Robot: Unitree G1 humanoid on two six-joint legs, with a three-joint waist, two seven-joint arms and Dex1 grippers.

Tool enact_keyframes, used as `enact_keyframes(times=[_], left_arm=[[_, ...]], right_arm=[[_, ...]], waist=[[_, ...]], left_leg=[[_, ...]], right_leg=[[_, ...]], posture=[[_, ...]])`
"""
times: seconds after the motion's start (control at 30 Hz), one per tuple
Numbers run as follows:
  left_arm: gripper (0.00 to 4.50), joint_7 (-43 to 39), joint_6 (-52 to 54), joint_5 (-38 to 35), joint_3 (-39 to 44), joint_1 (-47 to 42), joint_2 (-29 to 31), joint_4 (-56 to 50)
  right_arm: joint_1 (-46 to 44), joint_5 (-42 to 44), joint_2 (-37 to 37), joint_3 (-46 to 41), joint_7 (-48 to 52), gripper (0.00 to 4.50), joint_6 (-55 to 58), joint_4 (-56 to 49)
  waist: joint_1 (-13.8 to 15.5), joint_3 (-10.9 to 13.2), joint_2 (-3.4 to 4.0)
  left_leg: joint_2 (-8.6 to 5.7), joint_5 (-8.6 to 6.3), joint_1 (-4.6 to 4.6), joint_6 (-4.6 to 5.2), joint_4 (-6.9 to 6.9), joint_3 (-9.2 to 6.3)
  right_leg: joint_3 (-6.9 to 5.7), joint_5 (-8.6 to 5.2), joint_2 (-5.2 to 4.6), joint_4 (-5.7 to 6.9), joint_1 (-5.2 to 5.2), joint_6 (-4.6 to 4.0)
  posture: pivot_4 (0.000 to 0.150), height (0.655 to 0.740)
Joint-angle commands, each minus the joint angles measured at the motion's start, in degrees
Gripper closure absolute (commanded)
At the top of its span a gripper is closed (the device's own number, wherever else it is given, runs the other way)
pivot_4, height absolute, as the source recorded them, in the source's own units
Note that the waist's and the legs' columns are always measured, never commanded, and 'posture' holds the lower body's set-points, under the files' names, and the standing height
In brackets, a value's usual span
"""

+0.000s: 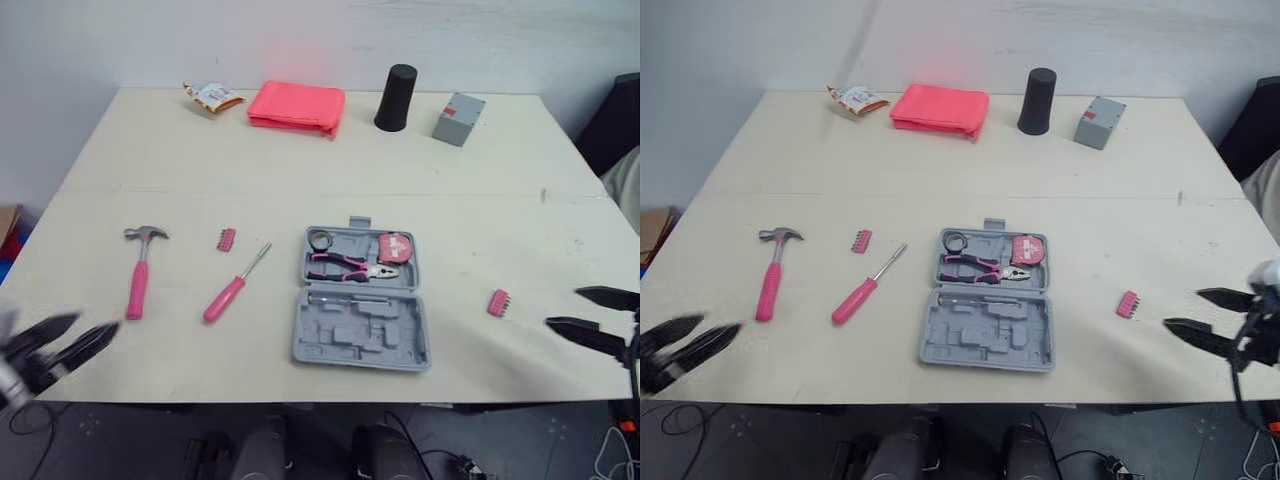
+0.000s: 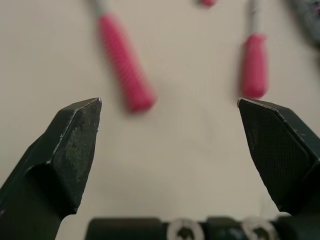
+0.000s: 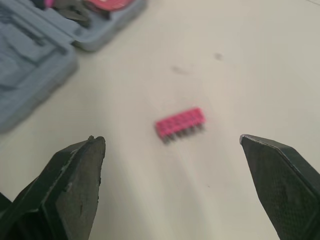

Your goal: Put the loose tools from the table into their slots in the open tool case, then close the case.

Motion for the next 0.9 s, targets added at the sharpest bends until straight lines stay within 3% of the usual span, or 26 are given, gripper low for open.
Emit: enact_keyframes(times=[0.03,0.17,0.37,0.63,0.8,0.9], left_arm=[[0.03,1.37,-3.52,-0.83,4.86,2.64,0.10,-0.26],[0.03,2.51,-7.23,-0.73,6.17,4.92,0.07,2.27],[0.03,7.24,-6.07,-2.91,1.82,2.78,0.34,-1.27],[0.03,14.29,0.99,-7.73,-12.21,-6.11,3.84,-13.04],[0.03,14.29,-0.94,-5.04,-26.50,-11.70,8.66,-12.72],[0.03,19.95,-0.83,-2.57,-29.41,-16.51,6.71,-7.28]], right_arm=[[-3.12,-2.62,-2.04,0.35,2.03,0.00,-4.95,6.96],[-7.09,-5.10,-3.19,3.19,3.52,0.00,-9.13,14.34],[-10.33,-4.29,-2.60,4.75,4.71,0.00,-9.42,12.51],[-15.22,6.42,0.82,9.87,2.14,0.00,1.67,-9.99],[-24.21,14.92,3.48,17.79,-1.68,0.00,8.14,-22.43],[-30.88,19.01,6.31,23.13,-4.47,0.00,10.25,-27.78]], waist=[[0.43,0.01,0.17],[0.39,0.00,0.48],[-0.35,0.07,0.60],[-0.74,0.08,0.58],[-0.59,0.10,0.61],[-0.72,0.13,0.55]], left_leg=[[0.01,0.02,0.00,-0.02,-0.01,-0.07],[0.33,0.01,-0.02,-0.12,-0.21,-0.02],[0.43,-0.12,-0.08,-0.17,-0.25,0.43],[0.56,-0.04,0.01,-0.23,-0.08,0.48],[0.55,0.00,-0.06,-0.31,-0.18,0.62],[0.57,0.16,-0.12,-0.39,-0.18,0.83]], right_leg=[[-0.04,0.01,0.00,-0.05,-0.09,-0.07],[-0.13,-0.08,0.13,-0.69,-0.10,-0.91],[0.03,0.21,0.21,-0.49,-0.14,-0.39],[0.19,0.20,0.32,0.00,-0.20,-0.39],[0.38,0.18,0.36,0.08,-0.49,-0.43],[0.58,0.18,0.43,0.14,-0.67,-0.43]], posture=[[0.150,0.7355],[0.150,0.7355],[0.150,0.7355],[0.150,0.7355],[0.150,0.7355],[0.150,0.7355]])
